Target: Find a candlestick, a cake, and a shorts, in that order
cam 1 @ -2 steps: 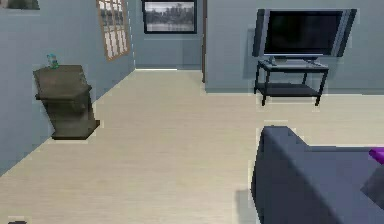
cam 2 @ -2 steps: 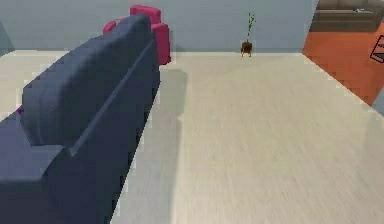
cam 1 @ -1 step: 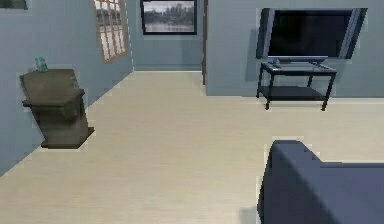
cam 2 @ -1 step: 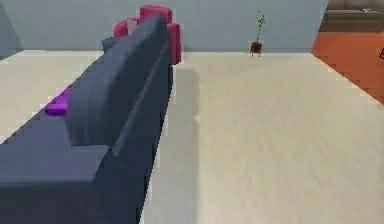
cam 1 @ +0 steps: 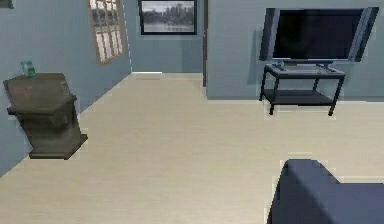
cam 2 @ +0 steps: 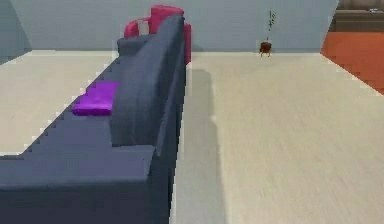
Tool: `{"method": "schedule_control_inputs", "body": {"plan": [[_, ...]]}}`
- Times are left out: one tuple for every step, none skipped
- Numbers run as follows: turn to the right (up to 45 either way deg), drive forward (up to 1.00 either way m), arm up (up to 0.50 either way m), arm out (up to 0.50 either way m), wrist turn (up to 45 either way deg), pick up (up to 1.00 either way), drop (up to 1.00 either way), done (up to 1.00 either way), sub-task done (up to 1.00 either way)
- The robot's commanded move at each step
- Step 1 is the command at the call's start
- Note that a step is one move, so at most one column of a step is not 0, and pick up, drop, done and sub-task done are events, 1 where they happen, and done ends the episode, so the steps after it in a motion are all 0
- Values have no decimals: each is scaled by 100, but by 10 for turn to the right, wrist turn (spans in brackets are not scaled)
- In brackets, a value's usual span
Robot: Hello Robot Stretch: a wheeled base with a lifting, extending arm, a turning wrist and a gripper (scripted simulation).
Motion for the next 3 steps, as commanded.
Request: {"method": "schedule_control_inputs", "body": {"plan": [[0,100,0,0,0,0,0,0,0],[0,100,0,0,0,0,0,0,0],[-30,0,0,0,0,0,0,0,0]]}}
